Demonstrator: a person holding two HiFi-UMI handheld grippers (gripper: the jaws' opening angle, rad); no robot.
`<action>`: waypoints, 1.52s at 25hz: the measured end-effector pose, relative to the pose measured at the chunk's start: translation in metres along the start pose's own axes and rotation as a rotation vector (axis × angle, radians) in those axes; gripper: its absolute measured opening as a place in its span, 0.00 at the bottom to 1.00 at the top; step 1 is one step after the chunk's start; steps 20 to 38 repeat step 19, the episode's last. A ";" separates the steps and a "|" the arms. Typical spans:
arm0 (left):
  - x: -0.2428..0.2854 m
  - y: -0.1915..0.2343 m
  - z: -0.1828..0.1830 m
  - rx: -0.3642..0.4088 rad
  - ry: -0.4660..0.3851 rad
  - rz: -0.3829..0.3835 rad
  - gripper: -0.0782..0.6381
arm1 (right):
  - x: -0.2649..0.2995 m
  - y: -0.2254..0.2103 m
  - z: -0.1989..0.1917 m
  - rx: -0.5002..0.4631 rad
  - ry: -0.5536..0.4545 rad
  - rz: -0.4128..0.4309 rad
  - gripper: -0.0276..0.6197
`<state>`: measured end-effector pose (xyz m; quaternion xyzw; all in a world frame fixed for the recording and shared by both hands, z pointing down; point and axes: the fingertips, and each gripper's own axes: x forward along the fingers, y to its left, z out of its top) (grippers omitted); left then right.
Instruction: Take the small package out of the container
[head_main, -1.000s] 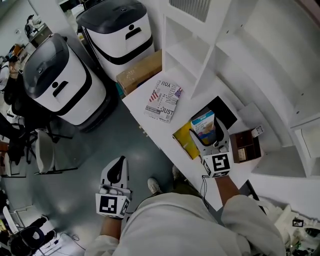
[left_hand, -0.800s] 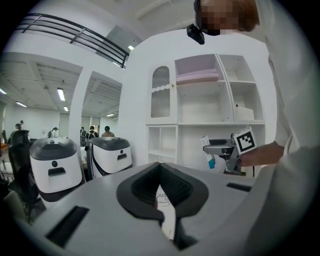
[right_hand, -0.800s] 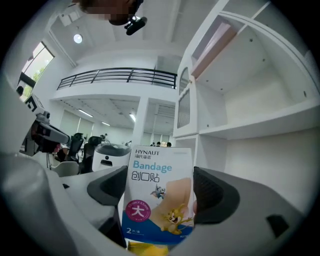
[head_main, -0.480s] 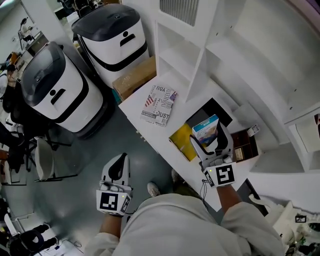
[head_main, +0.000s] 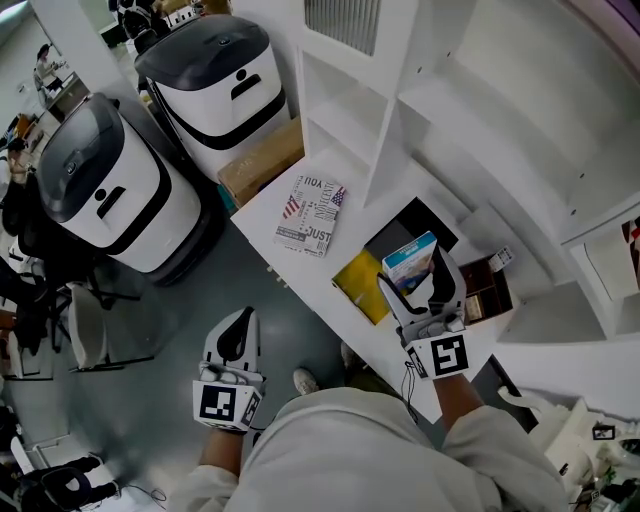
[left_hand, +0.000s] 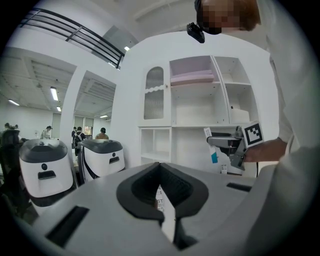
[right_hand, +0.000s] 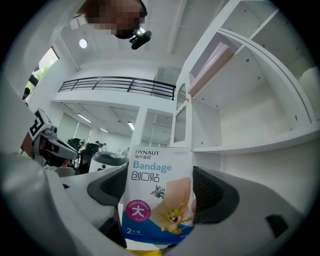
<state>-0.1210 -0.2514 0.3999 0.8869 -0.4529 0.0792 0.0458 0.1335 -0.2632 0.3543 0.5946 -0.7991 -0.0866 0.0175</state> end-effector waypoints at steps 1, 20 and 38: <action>0.000 0.000 0.000 0.000 0.001 0.001 0.12 | 0.000 0.000 0.001 0.000 -0.002 0.000 0.69; 0.001 0.000 0.001 0.001 -0.003 0.004 0.12 | 0.001 0.004 0.005 -0.021 -0.013 0.012 0.69; 0.001 0.000 0.001 0.001 -0.003 0.004 0.12 | 0.001 0.004 0.005 -0.021 -0.013 0.012 0.69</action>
